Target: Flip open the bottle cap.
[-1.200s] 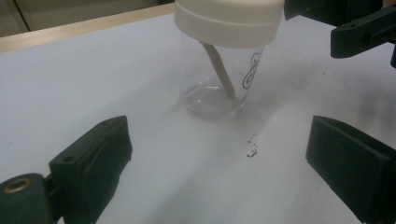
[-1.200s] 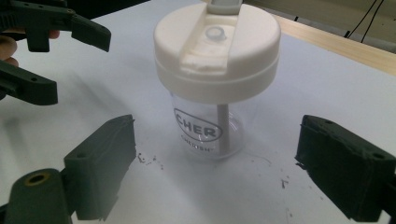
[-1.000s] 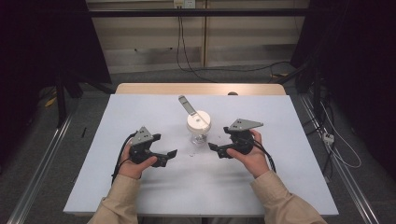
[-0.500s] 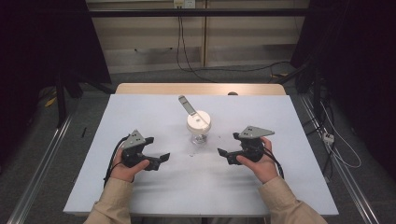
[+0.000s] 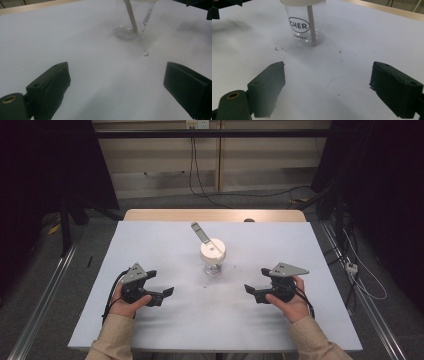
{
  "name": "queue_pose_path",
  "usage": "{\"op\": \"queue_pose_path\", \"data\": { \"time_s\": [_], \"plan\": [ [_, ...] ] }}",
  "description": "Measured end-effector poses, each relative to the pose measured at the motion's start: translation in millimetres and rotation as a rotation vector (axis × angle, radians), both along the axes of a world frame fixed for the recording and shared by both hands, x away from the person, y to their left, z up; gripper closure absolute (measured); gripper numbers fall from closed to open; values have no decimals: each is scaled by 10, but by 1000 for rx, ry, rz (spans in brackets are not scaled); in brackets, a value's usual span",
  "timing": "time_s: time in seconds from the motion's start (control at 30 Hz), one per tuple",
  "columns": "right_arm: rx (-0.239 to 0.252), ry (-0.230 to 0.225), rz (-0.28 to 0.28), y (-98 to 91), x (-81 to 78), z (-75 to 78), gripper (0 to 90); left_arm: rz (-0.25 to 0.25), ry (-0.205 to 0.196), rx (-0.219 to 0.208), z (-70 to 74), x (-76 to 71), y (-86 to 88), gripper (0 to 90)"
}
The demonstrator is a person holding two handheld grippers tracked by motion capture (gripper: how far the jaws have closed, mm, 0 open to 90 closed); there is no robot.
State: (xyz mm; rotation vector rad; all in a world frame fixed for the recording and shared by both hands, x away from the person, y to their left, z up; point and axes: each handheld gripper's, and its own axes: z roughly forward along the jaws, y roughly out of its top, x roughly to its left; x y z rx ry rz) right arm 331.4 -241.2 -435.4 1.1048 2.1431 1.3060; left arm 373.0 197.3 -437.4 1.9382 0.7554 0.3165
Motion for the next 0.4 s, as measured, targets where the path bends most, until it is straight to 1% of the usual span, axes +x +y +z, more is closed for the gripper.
{"op": "queue_pose_path", "data": {
  "time_s": [0.27, 0.4],
  "plan": [
    [-2, 2, -27, -157, -128, -47, 126, 14, 0, -9, 11, -33, 125, 73],
    [3, 5, -33, -231, -178, -50, 124, 28, -2, -22, 15, -51, 176, 73]
  ]
}}
